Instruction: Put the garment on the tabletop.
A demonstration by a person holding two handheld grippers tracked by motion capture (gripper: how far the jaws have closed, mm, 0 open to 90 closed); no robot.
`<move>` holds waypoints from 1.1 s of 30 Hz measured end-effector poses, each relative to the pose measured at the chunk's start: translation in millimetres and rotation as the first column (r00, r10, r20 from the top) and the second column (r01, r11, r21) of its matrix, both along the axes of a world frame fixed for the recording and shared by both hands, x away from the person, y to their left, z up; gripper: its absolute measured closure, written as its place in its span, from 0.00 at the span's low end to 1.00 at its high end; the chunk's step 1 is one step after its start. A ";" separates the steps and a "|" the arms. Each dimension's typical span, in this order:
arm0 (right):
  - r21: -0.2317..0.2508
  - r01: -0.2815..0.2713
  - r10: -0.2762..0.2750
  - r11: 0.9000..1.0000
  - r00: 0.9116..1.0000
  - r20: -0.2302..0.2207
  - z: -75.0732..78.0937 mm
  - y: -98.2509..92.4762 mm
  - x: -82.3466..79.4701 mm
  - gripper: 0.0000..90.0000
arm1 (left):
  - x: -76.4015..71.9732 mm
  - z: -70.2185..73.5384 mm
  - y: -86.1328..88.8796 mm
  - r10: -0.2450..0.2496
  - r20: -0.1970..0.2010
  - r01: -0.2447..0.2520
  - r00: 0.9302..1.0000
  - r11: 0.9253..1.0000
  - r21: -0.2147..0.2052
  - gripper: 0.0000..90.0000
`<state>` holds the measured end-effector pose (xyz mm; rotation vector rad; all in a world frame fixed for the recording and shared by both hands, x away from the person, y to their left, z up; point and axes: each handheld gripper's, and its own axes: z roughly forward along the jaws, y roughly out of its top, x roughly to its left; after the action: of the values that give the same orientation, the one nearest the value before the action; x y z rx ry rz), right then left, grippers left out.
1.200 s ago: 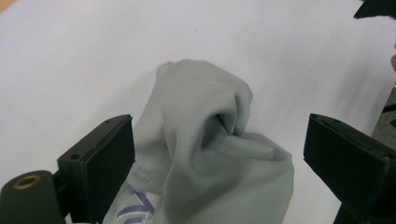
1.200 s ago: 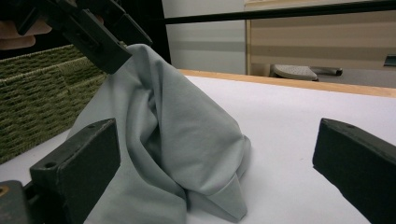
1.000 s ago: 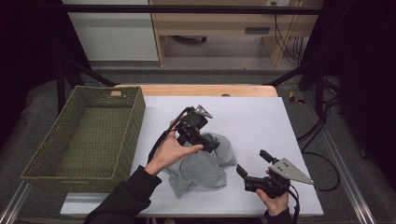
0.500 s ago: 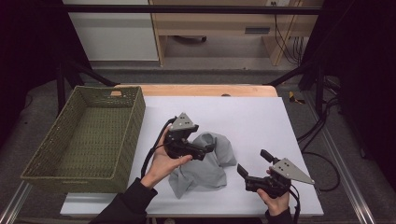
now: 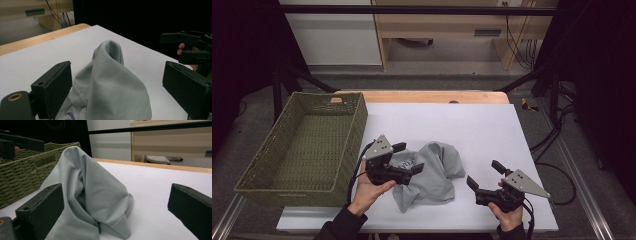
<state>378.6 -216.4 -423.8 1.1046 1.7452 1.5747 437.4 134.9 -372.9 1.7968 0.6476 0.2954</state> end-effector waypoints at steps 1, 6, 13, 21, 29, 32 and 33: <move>-0.001 0.000 0.000 1.000 1.000 0.001 0.0 -0.1 -0.1 0.01 | -2.6 -0.9 3.2 0.003 0.006 -0.003 1.000 1.000 -0.002 0.08; 0.001 0.000 0.000 1.000 1.000 0.001 0.9 -0.9 -0.5 0.01 | -13.7 -8.6 20.6 0.024 0.016 -0.024 1.000 0.999 -0.024 0.08; 0.000 -0.007 0.007 1.000 1.000 -0.001 1.1 -2.2 -1.3 0.01 | -26.5 -21.5 48.2 0.079 0.020 -0.078 0.997 0.996 -0.045 0.08; -0.001 0.000 0.000 1.000 1.000 -0.004 1.1 -3.7 -1.4 0.01 | -39.7 -28.5 72.6 0.154 0.022 -0.152 0.988 0.986 -0.062 0.06; 0.000 -0.002 0.002 1.000 1.000 -0.008 0.2 -6.7 -0.9 0.01 | -48.0 -31.9 87.9 0.195 0.016 -0.194 0.981 0.979 -0.070 0.05; 0.003 0.000 0.000 1.000 1.000 -0.008 0.3 -7.4 -1.0 0.01 | -49.3 -32.3 91.0 0.198 0.022 -0.196 0.980 0.978 -0.070 0.05; 0.008 0.001 -0.001 1.000 1.000 -0.013 0.4 -7.3 -1.2 0.01 | -49.3 -32.4 91.9 0.200 0.023 -0.198 0.979 0.978 -0.070 0.05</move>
<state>377.4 -223.7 -423.4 1.1218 1.7479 1.5792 388.1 226.8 -405.2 1.6627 0.8090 0.4305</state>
